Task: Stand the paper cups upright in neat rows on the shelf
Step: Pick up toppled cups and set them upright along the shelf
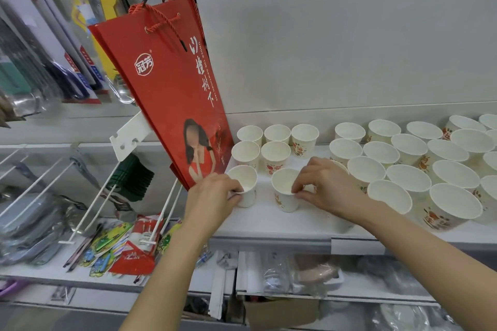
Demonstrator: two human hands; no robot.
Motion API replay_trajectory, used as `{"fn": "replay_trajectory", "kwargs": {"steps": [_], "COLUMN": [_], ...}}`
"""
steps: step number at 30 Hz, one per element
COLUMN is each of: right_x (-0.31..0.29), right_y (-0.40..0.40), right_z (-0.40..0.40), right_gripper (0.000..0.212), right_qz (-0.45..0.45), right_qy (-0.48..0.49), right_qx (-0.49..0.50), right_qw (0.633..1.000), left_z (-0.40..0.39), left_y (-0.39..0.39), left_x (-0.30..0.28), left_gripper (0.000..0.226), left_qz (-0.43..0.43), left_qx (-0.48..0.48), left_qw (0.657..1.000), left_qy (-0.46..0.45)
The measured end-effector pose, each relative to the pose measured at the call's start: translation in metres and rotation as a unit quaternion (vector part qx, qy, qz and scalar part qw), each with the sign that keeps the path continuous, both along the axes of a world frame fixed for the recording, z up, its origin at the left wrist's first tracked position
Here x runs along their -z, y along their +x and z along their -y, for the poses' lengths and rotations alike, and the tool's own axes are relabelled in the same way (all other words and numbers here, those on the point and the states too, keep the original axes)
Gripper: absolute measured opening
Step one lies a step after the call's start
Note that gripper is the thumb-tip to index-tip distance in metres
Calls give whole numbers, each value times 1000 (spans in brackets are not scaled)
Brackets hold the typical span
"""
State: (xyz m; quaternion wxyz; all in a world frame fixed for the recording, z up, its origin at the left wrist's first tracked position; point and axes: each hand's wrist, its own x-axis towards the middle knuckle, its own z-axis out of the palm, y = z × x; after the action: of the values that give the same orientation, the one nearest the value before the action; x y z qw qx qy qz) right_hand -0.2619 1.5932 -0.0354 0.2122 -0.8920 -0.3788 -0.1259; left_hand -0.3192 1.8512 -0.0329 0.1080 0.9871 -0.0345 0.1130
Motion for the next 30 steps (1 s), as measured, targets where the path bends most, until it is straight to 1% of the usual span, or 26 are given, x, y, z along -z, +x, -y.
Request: {"fn": "replay_trajectory", "kwargs": {"steps": [3,7,9,11,13,15,20,22,25,27,30], "right_x": [1,3,2,-1,-2,-1,7,8,8,7,8], "right_y": [2,3,4,4,3,2,3,3,2,2,2], "right_z": [-14,-27,-28,-28,-33,-42,-45,-39,-36,-37,-40], "right_gripper": [13,14,15,15,25,33,19,16,16,20,15], "right_qz": [-17,3,18,24,24,29,35,31,38,42,41], "right_qy": [17,11,-6,-13,0,17,16,15,13,21,16], "right_qx": [12,5,4,0,0,13,46,36,9,18,24], "right_qw": [1000,1000,1000,1000,1000,999,998,999,999,999,999], "left_z": [1,-1,-1,0,4,7,1,-4,-5,-4,-5], "left_y": [6,9,10,12,16,20,20,19,20,22,26], "left_x": [-1,-5,-8,-11,-14,-16,-12,-11,-13,-13,-11], "left_gripper": [8,10,15,24,25,17,9,7,12,10,8], "left_qz": [-12,-6,-9,-10,-7,-2,-10,-12,-15,-15,-13], "left_qx": [-2,1,8,22,33,33,24,28,32,30,31], "left_qw": [1000,1000,1000,1000,999,999,1000,1000,999,999,999], "left_qy": [6,25,29,10,-3,4,3,1,-10,1,16]}}
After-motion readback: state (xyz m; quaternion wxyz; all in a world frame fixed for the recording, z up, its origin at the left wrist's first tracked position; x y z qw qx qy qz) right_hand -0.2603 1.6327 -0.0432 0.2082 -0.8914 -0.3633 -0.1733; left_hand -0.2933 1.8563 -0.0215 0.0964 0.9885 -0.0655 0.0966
